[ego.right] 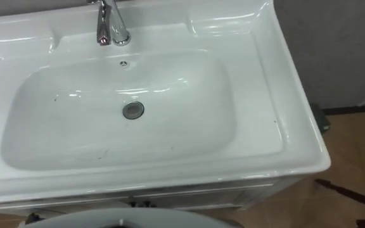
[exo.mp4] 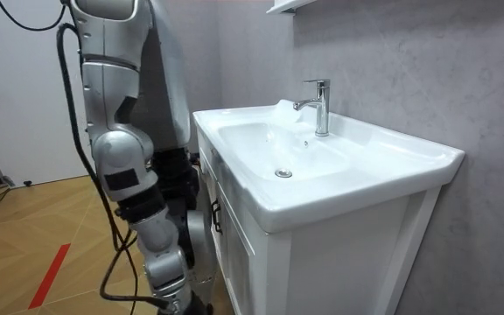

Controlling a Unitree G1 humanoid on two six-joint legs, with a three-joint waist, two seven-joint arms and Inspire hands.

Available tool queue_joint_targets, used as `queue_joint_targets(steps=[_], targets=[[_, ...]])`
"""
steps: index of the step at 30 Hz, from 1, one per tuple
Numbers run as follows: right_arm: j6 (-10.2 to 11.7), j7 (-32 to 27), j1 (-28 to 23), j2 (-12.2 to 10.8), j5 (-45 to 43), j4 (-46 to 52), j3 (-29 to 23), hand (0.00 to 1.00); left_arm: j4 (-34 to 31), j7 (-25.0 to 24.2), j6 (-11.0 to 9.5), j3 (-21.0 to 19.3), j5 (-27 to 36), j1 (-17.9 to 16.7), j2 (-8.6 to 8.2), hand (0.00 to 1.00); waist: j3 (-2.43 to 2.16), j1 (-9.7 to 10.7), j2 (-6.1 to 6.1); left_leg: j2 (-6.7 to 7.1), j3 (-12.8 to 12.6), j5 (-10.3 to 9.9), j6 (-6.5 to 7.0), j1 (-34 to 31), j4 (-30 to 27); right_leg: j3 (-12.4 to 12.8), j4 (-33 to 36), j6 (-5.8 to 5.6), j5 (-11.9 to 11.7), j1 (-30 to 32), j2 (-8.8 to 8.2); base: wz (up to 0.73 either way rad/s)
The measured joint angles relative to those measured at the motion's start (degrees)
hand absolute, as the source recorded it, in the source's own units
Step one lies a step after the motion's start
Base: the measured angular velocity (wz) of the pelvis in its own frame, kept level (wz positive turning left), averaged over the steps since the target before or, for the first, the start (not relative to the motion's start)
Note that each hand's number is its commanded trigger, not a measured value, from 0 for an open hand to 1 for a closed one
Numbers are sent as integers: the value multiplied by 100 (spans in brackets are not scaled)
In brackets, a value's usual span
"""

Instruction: Wipe basin

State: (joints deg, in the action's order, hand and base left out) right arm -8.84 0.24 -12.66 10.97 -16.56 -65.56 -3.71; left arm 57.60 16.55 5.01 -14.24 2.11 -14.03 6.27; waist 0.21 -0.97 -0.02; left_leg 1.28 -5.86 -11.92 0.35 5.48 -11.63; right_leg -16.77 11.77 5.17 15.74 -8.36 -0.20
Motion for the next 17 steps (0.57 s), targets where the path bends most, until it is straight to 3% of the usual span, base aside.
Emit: queue_joint_targets(steps=[6,17], targets=[[-12,186,-82,-30,1,-98,2,0,203,-252,30,36,-51,-7,6,0,-3,84,40,-22,-52,1,3,13,-13,98,0,5,-44,24,22,-9],[-144,241,26,-39,5,-126,3,0,207,-688,220,209,-49,61,10,0,-27,85,-14,-22,-73,6,10,25,-7,98,4,7,-48,23,25,0]])
